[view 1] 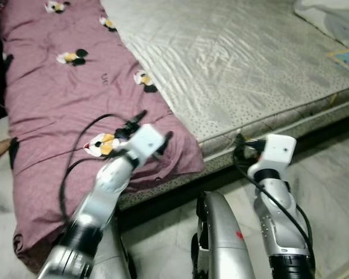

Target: Clean up the room

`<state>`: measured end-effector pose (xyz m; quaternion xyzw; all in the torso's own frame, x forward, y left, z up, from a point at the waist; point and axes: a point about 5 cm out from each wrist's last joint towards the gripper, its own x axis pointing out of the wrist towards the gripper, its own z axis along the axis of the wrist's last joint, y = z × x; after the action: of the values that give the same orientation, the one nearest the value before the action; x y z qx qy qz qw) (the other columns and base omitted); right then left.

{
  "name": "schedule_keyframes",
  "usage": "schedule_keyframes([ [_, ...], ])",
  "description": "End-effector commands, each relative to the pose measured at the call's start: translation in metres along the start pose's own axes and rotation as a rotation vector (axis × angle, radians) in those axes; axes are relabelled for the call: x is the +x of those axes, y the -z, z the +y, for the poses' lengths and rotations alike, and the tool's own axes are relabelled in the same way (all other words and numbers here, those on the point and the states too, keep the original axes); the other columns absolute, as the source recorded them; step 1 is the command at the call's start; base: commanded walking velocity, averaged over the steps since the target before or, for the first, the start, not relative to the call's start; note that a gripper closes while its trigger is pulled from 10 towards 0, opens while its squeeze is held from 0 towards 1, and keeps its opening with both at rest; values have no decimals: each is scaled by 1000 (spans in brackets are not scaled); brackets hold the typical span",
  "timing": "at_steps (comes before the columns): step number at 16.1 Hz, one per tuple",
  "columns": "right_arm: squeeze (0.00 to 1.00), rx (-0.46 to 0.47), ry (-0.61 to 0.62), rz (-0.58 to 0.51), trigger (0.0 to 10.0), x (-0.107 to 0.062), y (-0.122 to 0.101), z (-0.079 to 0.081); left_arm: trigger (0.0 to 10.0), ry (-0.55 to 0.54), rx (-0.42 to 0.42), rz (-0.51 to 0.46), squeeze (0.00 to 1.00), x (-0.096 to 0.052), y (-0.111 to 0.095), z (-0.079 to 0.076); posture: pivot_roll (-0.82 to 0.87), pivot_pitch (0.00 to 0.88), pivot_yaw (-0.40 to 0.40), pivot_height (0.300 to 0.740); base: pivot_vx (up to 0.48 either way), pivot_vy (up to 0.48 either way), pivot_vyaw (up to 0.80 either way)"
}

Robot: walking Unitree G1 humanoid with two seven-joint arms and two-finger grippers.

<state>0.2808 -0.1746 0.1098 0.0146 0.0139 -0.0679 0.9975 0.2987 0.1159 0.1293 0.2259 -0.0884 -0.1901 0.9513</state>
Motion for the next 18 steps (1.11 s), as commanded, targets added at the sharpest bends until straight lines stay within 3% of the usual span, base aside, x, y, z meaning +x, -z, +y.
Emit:
schedule_keyframes([
  [1, 0, 11, 12, 2, 10000, 0, 2, -2, 10000, -81, -61, 8, 0, -10, 1, 9, -21, 22, 2, 520, 0, 0, 0],
  [2, 0, 14, 10, 3, 10000, -1, 3, -2, 10000, -143, -96, 20, 757, -19, 4, 11, -19, 16, -2, 520, 0, 0, 0],
  [3, 0, 14, -6, 0, 10000, 0, 3, 2, 10000, -248, -187, 58, 1000, -35, 11, 15, -15, 10, -10, 520, 0, 0, 0],
  [4, 0, 17, -11, -4, 10000, 1, 2, 3, 10000, -258, -240, 44, 1000, -38, 10, 14, -14, 10, -14, 520, 0, 0, 0],
  [6, 0, 21, -17, -15, 10000, 4, -1, 3, 10000, -297, -367, 26, 0, -41, 3, 14, -11, 17, -29, 520, 0, 0, 0],
  [9, 0, 15, -61, -44, 10000, 6, -6, 7, 10000, -286, -375, 17, 0, -39, -1, 15, -15, 25, -31, 525, 0, 0, 0],
  [18, 0, 29, -63, -46, 10000, 6, -6, 4, 10000, -329, -397, 58, 0, -38, 2, 18, -36, 24, -19, 625, 0, 0, 0],
])
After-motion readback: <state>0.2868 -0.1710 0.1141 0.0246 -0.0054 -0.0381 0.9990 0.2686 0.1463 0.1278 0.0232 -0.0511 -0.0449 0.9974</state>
